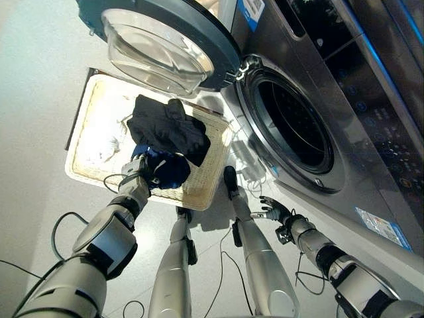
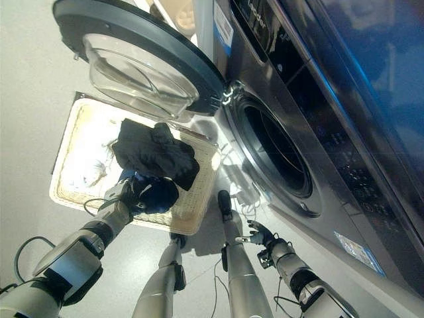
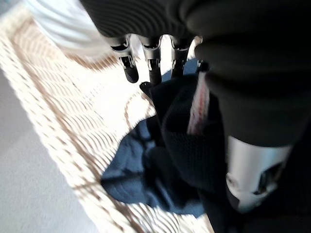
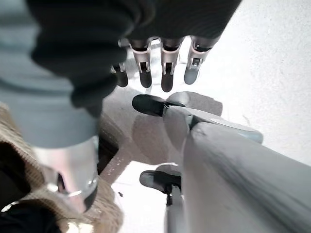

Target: Put the clothes into the washing machine.

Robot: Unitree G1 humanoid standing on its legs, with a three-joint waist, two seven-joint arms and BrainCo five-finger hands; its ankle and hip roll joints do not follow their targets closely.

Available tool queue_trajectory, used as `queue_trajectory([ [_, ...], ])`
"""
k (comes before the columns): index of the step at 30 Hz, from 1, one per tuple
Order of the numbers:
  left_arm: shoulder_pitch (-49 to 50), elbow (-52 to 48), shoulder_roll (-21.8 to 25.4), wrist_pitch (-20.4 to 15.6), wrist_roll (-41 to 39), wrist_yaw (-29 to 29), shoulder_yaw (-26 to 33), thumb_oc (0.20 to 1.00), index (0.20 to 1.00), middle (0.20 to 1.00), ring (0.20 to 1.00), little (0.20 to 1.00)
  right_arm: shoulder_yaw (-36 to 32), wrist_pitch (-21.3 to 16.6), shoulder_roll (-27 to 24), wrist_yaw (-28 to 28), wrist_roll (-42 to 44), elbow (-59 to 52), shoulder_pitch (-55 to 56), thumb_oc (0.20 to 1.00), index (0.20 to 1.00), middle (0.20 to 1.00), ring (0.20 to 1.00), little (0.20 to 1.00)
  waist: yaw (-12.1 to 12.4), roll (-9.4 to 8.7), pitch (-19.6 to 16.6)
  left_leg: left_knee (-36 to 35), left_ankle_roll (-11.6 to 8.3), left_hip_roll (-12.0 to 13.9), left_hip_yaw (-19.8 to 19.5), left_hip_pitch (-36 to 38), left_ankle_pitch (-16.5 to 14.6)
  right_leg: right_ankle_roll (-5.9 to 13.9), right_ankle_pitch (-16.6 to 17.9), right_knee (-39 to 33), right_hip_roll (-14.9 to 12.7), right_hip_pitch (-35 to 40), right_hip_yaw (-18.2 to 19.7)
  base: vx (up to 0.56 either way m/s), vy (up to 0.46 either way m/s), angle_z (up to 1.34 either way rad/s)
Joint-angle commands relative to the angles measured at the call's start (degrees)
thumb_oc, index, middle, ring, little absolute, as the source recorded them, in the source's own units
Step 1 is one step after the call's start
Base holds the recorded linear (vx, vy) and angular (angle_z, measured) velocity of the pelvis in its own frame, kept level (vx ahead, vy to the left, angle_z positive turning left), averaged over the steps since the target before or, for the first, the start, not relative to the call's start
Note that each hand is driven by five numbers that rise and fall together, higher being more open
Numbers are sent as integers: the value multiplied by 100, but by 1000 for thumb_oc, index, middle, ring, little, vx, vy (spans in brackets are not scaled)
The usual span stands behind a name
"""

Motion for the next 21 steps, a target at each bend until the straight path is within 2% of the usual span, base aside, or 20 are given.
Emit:
queue_trajectory([
  [1,-222,43,16,249,82,-328,90,1000,1000,1000,1000,1000,116,126,-15,-108,132,-143,-37,1000,1000,1000,1000,1000,-38,-63,12,0,190,-233,-168,-700,591,132,-152,405,244,-250,-127,0,0,0],
  [4,-332,41,24,229,25,-476,46,1000,1000,1000,1000,1000,118,113,-18,-113,166,-155,-93,1000,1000,1000,1000,1000,-55,-95,12,-22,177,-222,-164,-818,616,138,-106,376,249,-371,-136,-5,-13,0],
  [5,-389,56,28,101,-249,-685,58,846,846,846,846,846,122,99,-22,-112,197,-168,-114,1000,1000,1000,1000,1000,-70,-124,12,-43,164,-205,-145,-865,628,142,-86,350,248,-414,-151,-11,-33,0],
  [6,-405,68,18,75,-313,-691,80,495,495,495,495,495,121,92,-26,-115,213,-186,-114,1000,1000,1000,1000,1000,-74,-137,12,-46,160,-202,-143,-885,631,145,-80,346,248,-433,-157,0,0,0],
  [7,-405,68,18,75,-313,-691,80,495,495,495,495,495,121,92,-26,-115,213,-186,-114,1000,1000,1000,1000,1000,-74,-137,12,-46,160,-202,-143,-885,631,145,-80,346,248,-433,-157,0,0,0],
  [8,-400,75,7,54,-319,-695,93,416,416,416,416,416,123,89,-28,-117,222,-202,-98,1000,1000,1000,1000,1000,-73,-146,12,-58,158,-200,-144,-868,627,147,-84,337,250,-419,-159,0,0,0],
  [9,-441,87,-28,-48,-310,-734,106,200,200,200,200,200,117,58,5,-129,245,-237,-104,1000,1000,1000,1000,1000,-93,-184,12,-77,145,-185,-136,-916,646,155,-55,322,259,-465,-169,0,0,0],
  [12,-524,15,-35,-95,-115,-542,-21,200,200,200,200,200,130,-8,-20,-121,376,-363,-128,1000,1000,1000,1000,1000,-117,-237,12,-151,129,-170,-150,-969,690,156,-3,280,287,-530,-169,2,-11,0],
  [15,-635,-84,-38,-287,-380,-231,-51,200,200,200,200,200,172,-125,-20,-165,594,-580,-127,1000,1000,1000,1000,1000,-133,-297,12,-219,117,-146,-149,-955,707,162,6,252,309,-531,-184,-2,-9,-1],
  [18,-663,-99,-39,-314,-392,-175,-49,200,200,200,200,200,169,-146,-20,-176,625,-613,-142,1000,1000,1000,1000,1000,-138,-304,12,-212,114,-144,-153,-982,714,163,14,256,310,-555,-188,-9,-25,-1],
  [19,-669,-292,-65,-501,-382,353,-34,200,200,200,200,200,176,-309,-21,-261,826,-960,-86,1000,1000,1000,1000,1000,-127,-364,12,-231,102,-128,-207,-935,709,168,3,264,321,-507,-210,-23,-56,2],
  [21,-678,-476,-24,-711,-265,655,2,200,200,200,200,200,166,-410,-21,-370,981,-1277,-58,1000,1000,1000,1000,1000,-110,-389,12,-214,97,-118,-254,-950,713,167,-23,325,332,-513,-216,-40,-80,2],
])
